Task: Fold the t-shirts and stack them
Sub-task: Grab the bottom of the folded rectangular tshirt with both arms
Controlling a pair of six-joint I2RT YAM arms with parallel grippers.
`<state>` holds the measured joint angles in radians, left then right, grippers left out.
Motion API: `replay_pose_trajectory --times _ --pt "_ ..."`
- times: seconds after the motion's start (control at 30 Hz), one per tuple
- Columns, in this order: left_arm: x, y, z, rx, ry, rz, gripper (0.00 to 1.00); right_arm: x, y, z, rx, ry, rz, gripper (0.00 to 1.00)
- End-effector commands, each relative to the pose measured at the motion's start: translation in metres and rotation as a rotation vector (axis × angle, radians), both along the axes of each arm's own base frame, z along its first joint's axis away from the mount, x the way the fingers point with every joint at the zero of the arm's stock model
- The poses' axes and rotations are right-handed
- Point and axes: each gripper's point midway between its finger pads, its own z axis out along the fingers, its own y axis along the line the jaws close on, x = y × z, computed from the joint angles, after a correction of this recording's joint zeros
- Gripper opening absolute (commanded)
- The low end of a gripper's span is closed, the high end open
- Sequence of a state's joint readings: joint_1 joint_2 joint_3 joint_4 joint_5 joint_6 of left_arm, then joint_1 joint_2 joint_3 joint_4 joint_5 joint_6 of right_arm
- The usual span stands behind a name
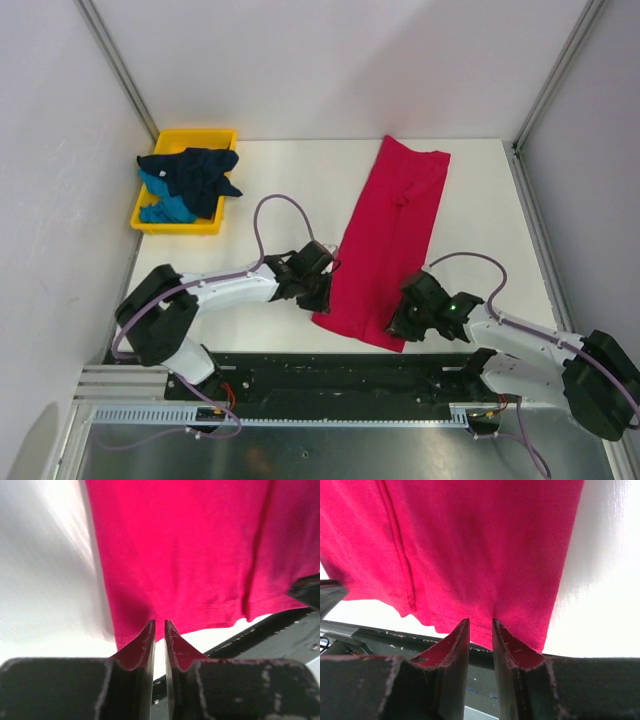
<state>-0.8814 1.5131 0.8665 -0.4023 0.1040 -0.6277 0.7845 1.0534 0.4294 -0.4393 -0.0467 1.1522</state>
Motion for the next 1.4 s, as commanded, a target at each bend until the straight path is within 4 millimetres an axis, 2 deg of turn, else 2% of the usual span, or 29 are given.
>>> replay_pose_trajectory --times 0.0,0.13,0.23,0.53,0.8,1.0,1.27,1.37 --pt "-0.012 0.012 -0.031 0.065 0.056 -0.030 0.16 0.002 0.001 0.014 0.039 -0.033 -0.024 0.29" --pt "-0.017 0.020 -0.041 0.089 0.070 -0.025 0.16 -0.004 -0.008 0.018 0.024 -0.028 -0.040 0.32" --pt "-0.018 0.021 -0.039 0.085 0.065 -0.022 0.16 -0.014 -0.021 0.015 -0.019 -0.005 -0.046 0.35" --pt "-0.013 0.004 0.002 -0.042 0.012 -0.038 0.20 -0.037 -0.047 0.005 -0.094 0.058 -0.051 0.41" --pt "-0.010 0.002 0.025 -0.111 -0.021 -0.036 0.22 -0.044 -0.041 -0.011 -0.055 0.104 -0.065 0.40" --pt "-0.008 0.009 0.023 -0.109 -0.016 -0.027 0.22 -0.041 -0.037 -0.011 -0.015 0.093 -0.094 0.40" --pt "-0.008 0.018 0.015 -0.096 0.001 -0.009 0.22 -0.041 -0.040 0.007 0.035 0.054 -0.130 0.39" --pt "-0.008 0.021 0.013 -0.093 0.008 -0.002 0.22 -0.041 -0.042 0.008 0.042 0.044 -0.143 0.40"
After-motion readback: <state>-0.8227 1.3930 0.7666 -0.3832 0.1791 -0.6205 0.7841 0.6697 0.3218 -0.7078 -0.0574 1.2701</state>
